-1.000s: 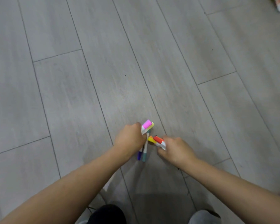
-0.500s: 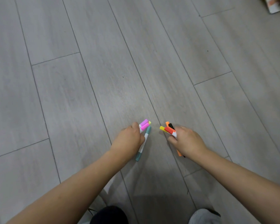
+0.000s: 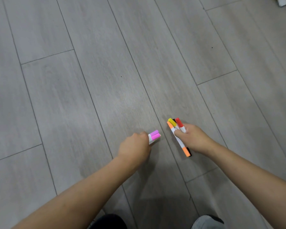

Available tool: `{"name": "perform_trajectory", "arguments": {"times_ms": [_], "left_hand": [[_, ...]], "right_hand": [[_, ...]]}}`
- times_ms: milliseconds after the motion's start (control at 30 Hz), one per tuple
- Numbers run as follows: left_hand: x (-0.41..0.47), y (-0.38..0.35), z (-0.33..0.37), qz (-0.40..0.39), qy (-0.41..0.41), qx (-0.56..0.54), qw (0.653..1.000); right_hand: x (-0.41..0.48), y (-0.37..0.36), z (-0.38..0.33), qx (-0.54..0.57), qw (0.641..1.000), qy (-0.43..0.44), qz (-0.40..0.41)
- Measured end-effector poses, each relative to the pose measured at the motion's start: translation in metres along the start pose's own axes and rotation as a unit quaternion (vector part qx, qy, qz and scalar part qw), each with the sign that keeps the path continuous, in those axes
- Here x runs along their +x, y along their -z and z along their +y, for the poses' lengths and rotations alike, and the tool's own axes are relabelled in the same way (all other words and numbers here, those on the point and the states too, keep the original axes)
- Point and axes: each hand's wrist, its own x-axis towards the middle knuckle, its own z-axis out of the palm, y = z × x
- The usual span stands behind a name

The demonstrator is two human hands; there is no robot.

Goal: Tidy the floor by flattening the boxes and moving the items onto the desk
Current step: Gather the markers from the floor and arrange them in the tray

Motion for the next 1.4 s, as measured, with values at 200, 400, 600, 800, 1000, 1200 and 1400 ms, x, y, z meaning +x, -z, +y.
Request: {"name": "perform_trajectory", "arguments": {"times_ms": [200,400,600,800,1000,1200,1400], "left_hand": [[0.022,0.031,-0.012,0.02,-0.034,-0.034,0.999],[0.035,0.094,0.003,-0.053,0.012,-0.093,0.994],[-0.037,0.189,0.039,-0.204,0.078,-0.292,0.931],[-0.144,0.287,0.102,-0.241,0.124,-0.321,0.908],[-0.261,0.4,0.189,-0.227,0.144,-0.357,0.895],[-0.356,0.51,0.29,-0.215,0.069,-0.303,0.926],[-0.408,0.582,0.395,-0.203,-0.099,-0.101,0.969]], "right_hand": [[0.012,0.01,-0.008,0.034,0.999,0.018,0.007],[0.004,0.027,-0.008,0.309,0.95,-0.034,0.002],[-0.081,0.069,-0.051,0.519,0.846,-0.11,-0.042],[-0.208,0.139,-0.131,0.56,0.812,-0.164,-0.033],[-0.355,0.241,-0.212,0.561,0.81,-0.171,0.0],[-0.495,0.339,-0.258,0.481,0.851,-0.189,0.098],[-0.612,0.423,-0.269,0.443,0.848,-0.201,0.209]]}}
